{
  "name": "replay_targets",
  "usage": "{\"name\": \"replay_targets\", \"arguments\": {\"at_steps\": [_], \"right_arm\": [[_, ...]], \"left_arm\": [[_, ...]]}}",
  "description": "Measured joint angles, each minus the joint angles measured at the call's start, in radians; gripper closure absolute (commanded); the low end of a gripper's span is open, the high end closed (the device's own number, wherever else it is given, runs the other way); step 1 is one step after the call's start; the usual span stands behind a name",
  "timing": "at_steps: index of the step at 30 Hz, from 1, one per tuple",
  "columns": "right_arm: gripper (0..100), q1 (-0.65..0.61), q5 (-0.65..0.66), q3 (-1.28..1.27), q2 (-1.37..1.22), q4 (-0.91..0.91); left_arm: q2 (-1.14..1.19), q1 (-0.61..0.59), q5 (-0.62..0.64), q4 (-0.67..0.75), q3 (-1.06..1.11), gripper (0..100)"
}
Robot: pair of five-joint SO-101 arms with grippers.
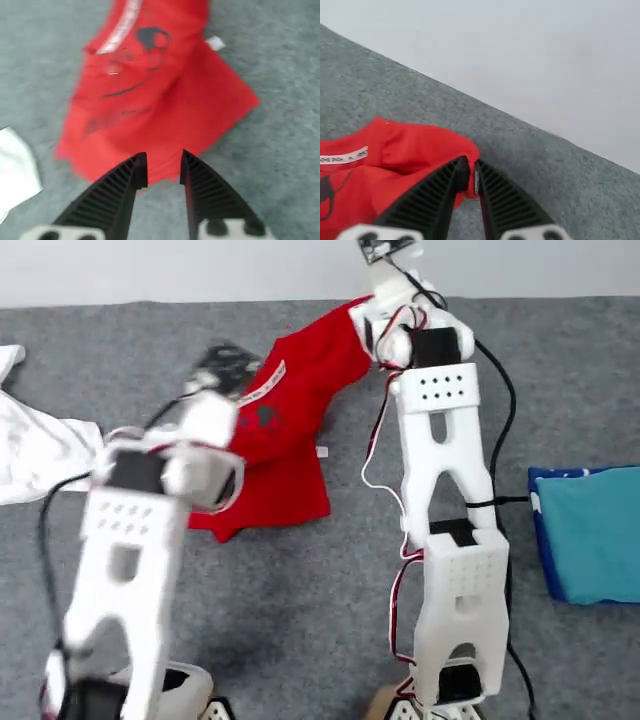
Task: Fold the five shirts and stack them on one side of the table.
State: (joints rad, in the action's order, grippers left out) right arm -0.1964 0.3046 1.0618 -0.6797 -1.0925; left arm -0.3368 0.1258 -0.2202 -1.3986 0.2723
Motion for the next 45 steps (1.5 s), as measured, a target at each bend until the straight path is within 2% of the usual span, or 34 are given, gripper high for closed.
{"name": "replay_targets", "arguments": {"at_steps": [9,13,24,33,37,45], "right_arm": [[98.9,0.063,0.000,0.000,0.000,0.000],[98.9,0.080,0.000,0.000,0.000,0.000],[98.9,0.080,0.000,0.000,0.000,0.000],[98.9,0.080,0.000,0.000,0.000,0.000],[98.9,0.080,0.000,0.000,0.000,0.000],[98.9,0.080,0.000,0.000,0.000,0.000]], "left_arm": [[0.511,0.206,0.003,-0.002,-0.308,87],[0.709,0.253,0.003,-0.044,-0.443,81],[1.143,0.244,0.003,-0.201,-0.865,77],[1.373,0.236,0.003,-0.310,-1.186,77],[1.427,0.236,0.003,-0.333,-1.266,85],[1.436,0.249,0.005,-0.339,-1.278,100]]}}
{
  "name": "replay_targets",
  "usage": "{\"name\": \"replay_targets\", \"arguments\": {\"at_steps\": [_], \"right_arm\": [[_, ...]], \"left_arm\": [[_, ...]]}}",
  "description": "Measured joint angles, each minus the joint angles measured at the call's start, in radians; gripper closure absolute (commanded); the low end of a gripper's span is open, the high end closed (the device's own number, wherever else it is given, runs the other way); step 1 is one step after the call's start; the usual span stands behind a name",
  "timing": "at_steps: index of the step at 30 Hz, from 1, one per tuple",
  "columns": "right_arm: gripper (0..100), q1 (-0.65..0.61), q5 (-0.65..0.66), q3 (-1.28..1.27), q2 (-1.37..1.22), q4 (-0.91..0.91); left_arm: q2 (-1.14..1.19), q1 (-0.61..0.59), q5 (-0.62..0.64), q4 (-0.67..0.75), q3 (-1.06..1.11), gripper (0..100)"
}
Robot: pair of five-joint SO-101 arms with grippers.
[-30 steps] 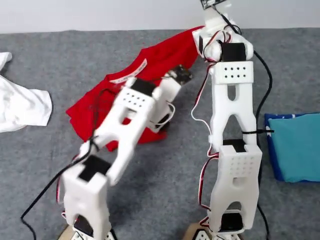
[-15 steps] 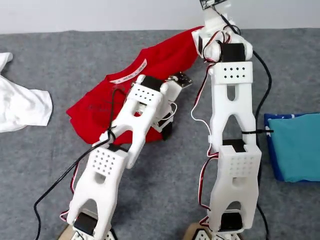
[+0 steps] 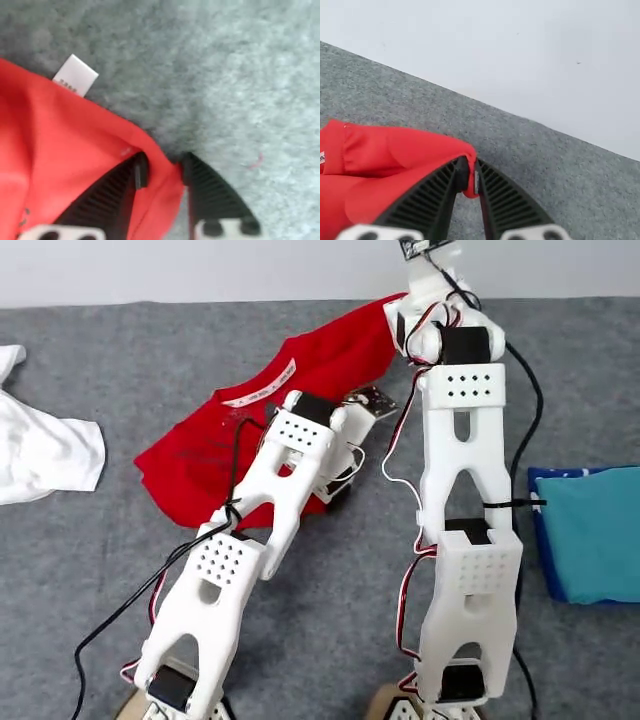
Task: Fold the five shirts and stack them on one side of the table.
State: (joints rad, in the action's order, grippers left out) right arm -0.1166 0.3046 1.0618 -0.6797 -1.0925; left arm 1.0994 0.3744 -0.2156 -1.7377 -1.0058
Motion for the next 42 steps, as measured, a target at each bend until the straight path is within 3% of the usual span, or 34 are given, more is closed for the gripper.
{"name": "replay_targets", "arguments": {"at_steps": [8,17,22,36,42], "right_arm": [[98.9,0.005,0.000,0.000,0.003,-0.005],[98.9,0.069,0.000,0.000,0.129,-0.098],[98.9,0.137,0.000,0.000,0.213,-0.101],[98.9,0.272,-0.002,0.002,0.577,-0.103],[98.9,0.325,-0.002,0.002,0.735,-0.103]], "left_arm": [[-0.066,-0.034,0.000,0.005,0.003,100],[-0.566,-0.072,0.014,0.003,0.002,100],[-0.815,-0.169,0.086,0.003,0.002,100],[-1.198,-0.496,0.091,0.038,0.002,100],[-1.338,-0.555,-0.005,0.063,0.000,100]]}}
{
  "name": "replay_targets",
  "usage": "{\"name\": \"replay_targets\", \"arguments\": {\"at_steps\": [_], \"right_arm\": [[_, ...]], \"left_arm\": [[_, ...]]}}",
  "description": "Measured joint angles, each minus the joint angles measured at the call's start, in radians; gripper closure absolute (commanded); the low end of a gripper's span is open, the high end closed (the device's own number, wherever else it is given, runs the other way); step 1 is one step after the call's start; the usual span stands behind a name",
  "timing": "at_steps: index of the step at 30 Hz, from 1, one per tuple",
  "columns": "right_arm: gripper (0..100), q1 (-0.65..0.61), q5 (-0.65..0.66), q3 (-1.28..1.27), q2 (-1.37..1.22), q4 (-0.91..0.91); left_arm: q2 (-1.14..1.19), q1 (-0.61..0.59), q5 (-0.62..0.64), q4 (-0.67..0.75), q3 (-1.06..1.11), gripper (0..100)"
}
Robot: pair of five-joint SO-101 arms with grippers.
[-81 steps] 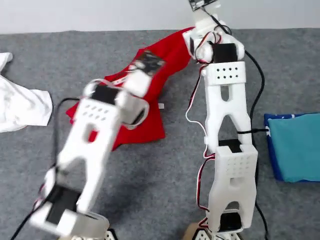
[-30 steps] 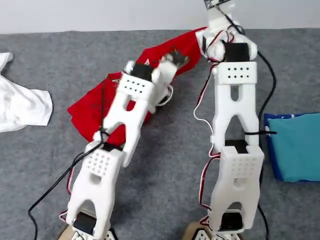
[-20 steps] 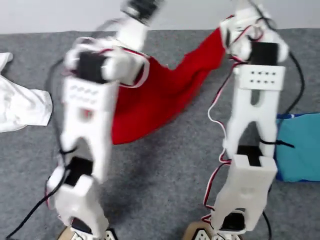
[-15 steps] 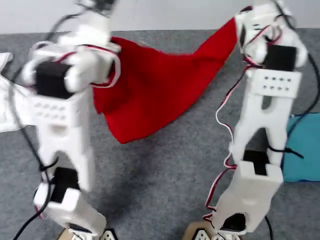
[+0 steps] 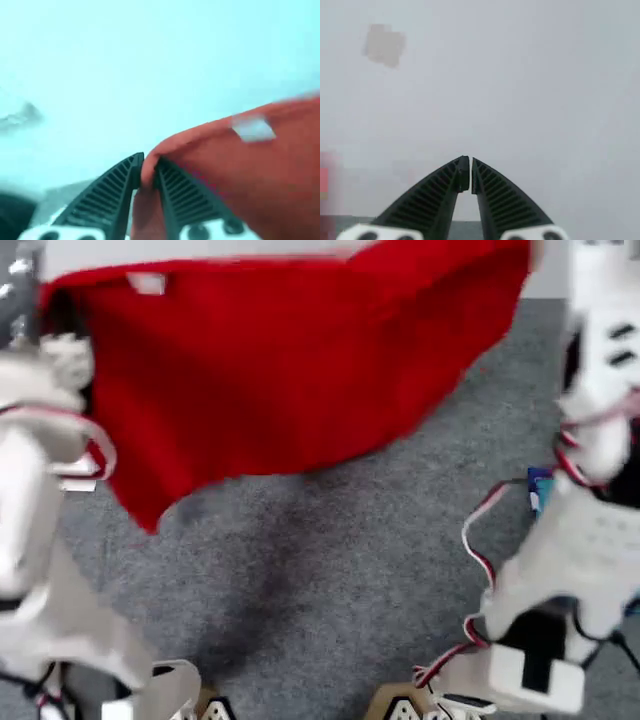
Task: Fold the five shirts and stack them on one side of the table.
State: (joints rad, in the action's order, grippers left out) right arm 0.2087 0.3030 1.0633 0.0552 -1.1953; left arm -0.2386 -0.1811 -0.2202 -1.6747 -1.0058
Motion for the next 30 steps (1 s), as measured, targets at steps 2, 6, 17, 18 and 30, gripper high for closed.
{"name": "replay_targets", "arguments": {"at_steps": [2,6,17,18,30], "right_arm": [[98.9,0.009,0.000,0.000,0.043,-0.015],[98.9,0.011,0.000,0.000,0.129,-0.077],[98.9,0.009,0.000,0.002,0.255,-0.316],[98.9,0.009,0.000,0.002,0.256,-0.351],[98.8,0.009,0.000,-0.173,0.258,-0.557]], "left_arm": [[-0.043,-0.005,-0.020,0.000,0.000,100],[-0.112,-0.005,-0.035,0.000,0.000,100],[-0.184,-0.008,-0.075,-0.028,0.000,100],[-0.183,-0.008,-0.075,-0.038,0.005,100],[-0.021,0.107,-0.138,0.137,0.512,100]]}}
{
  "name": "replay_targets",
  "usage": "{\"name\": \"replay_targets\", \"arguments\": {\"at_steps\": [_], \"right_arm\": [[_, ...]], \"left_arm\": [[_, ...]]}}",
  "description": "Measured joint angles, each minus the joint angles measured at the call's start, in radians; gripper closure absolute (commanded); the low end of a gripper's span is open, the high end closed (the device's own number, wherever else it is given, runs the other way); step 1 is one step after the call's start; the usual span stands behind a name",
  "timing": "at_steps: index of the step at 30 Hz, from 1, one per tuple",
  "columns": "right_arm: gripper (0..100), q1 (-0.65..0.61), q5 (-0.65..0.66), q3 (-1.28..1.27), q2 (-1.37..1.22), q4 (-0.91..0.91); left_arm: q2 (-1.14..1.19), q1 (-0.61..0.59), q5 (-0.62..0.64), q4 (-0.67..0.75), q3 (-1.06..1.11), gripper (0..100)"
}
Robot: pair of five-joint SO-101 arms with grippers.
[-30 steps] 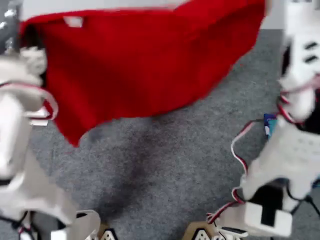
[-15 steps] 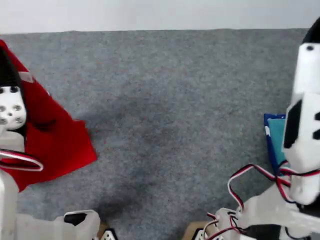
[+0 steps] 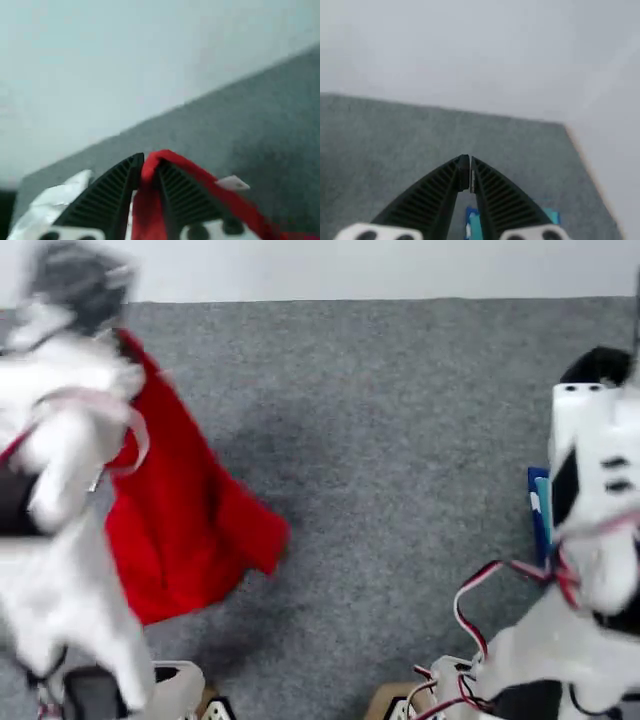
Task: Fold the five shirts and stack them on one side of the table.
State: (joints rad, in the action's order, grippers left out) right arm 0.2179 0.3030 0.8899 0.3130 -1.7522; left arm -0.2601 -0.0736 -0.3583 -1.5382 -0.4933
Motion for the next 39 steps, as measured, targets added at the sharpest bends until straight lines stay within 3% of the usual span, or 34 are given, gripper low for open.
{"name": "replay_targets", "arguments": {"at_steps": [6,11,14,22,29,39], "right_arm": [[98.4,0.000,0.000,-0.259,-0.005,0.000],[98.4,-0.066,0.000,-0.522,-0.005,0.000],[98.4,-0.176,0.000,-0.690,-0.006,0.006],[97.2,-0.578,0.064,-1.011,-0.006,0.086],[72.7,-0.867,0.069,-1.145,-0.006,0.232],[73.4,-1.017,0.176,-1.158,-0.242,0.520]], "left_arm": [[0.290,0.018,-0.035,0.075,0.066,100],[0.479,-0.054,-0.037,0.098,0.068,100],[0.559,-0.135,-0.040,0.130,0.068,99],[0.677,-0.315,-0.215,0.152,0.068,99],[0.744,-0.399,-0.310,0.152,0.068,99],[0.770,-0.411,-0.322,0.152,0.068,99]]}}
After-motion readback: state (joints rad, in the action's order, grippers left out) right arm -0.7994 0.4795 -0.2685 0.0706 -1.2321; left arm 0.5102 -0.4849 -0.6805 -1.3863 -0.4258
